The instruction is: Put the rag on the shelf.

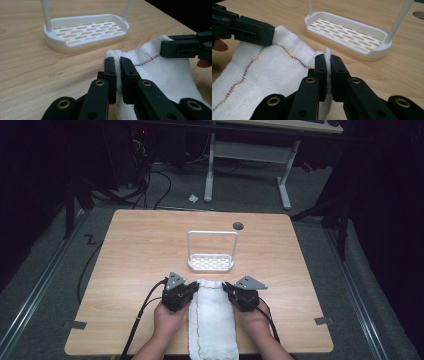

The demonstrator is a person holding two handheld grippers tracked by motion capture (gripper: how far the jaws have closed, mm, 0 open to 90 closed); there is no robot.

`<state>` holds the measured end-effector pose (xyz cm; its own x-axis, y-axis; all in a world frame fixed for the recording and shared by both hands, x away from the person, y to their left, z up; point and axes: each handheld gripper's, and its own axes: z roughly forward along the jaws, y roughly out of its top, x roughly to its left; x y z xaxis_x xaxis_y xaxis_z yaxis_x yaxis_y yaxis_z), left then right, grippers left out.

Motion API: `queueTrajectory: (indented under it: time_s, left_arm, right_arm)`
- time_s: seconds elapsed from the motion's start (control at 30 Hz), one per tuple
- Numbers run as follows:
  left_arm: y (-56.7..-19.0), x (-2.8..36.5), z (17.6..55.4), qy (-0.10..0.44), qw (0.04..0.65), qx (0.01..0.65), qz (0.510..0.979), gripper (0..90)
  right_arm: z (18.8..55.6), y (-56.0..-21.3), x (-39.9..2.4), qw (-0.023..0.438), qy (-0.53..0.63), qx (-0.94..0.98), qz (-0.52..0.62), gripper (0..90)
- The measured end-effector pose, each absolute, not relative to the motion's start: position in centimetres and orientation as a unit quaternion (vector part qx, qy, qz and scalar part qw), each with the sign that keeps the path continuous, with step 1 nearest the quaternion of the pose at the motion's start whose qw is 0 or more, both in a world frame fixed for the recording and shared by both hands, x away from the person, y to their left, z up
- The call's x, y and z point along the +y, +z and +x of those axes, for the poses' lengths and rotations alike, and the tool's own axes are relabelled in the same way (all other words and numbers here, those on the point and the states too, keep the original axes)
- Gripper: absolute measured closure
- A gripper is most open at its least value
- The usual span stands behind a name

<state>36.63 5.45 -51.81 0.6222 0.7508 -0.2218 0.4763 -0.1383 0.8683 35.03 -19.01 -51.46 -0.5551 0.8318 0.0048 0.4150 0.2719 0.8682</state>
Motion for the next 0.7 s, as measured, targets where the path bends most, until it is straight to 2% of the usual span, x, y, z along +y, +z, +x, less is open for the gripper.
queueTrajectory:
  time_s: [0.23,0.7]
  left_arm:
    - [-50.7,5.5,36.1,0.148,0.53,0.417,0.724,84.4]
    - [-45.7,5.4,33.8,0.201,0.585,0.374,0.691,84.4]
  right_arm:
    - [34.3,-50.5,-18.9,0.264,0.462,0.746,0.402,85.5]
    - [32.4,-46.4,-19.1,0.318,0.512,0.707,0.37,85.5]
